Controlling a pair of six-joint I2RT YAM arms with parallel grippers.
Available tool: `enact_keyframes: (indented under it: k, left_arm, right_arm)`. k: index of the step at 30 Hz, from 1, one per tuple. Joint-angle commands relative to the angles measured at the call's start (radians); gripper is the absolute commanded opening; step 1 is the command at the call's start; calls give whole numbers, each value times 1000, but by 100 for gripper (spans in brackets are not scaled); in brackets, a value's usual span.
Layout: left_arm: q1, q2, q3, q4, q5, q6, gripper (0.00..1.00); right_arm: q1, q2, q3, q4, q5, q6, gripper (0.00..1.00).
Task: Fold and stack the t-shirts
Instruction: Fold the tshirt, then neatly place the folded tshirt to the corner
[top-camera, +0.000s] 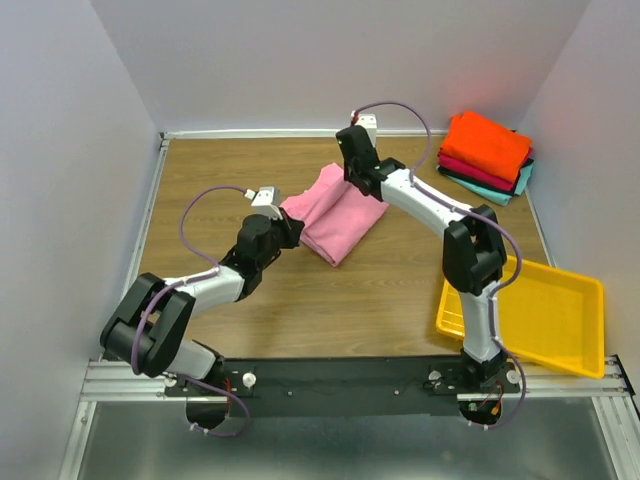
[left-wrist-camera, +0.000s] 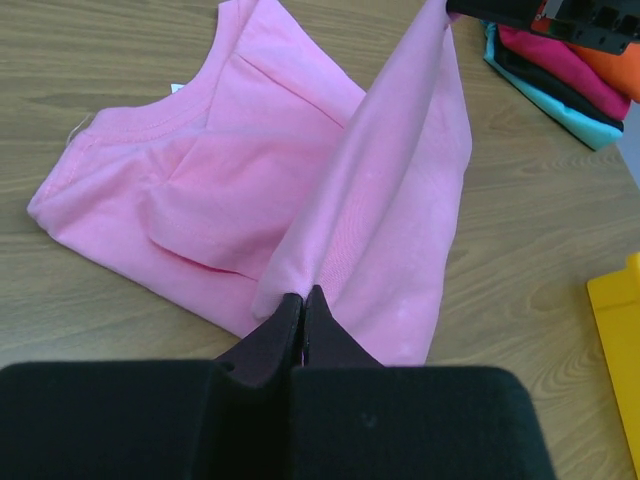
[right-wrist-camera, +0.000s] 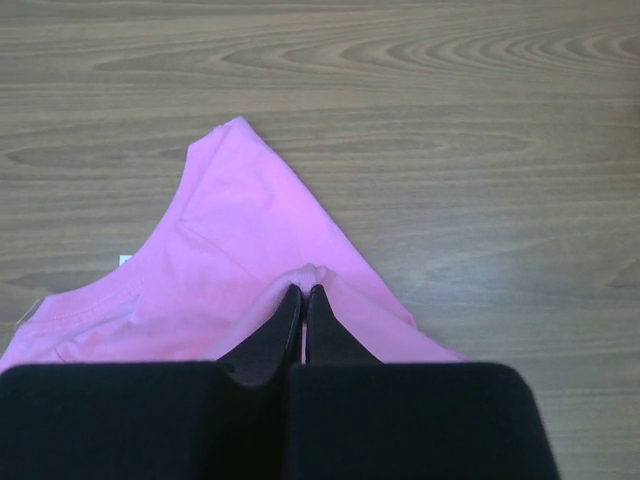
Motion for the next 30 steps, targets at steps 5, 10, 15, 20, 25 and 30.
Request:
enact_keyframes:
  k: [5,10,15,20,25,30]
  left_arm:
    - [61,33,18,1,-40,-31,0]
    - [117,20,18,-29,-99,-65,27]
    - [129,-101,24,-84,-223,-61,98]
    - [129,-122,44,-127,-199,-35,98]
    - [129,-65,39,-108,-131,-28,98]
    - [126,-1,35,-84,-55,-27,98]
  right_arm:
    - [-23,168,203,28,-43,-49,2]
    - [-23,248,330,40,-222,-67,21]
    - [-43,188,347,57,-317,-87,96]
    - [-110,98,225,100,-412,-115,100]
    - [-179,59,111,144,-566,-125,100]
    - [-251,54,62,152,-673,-138,100]
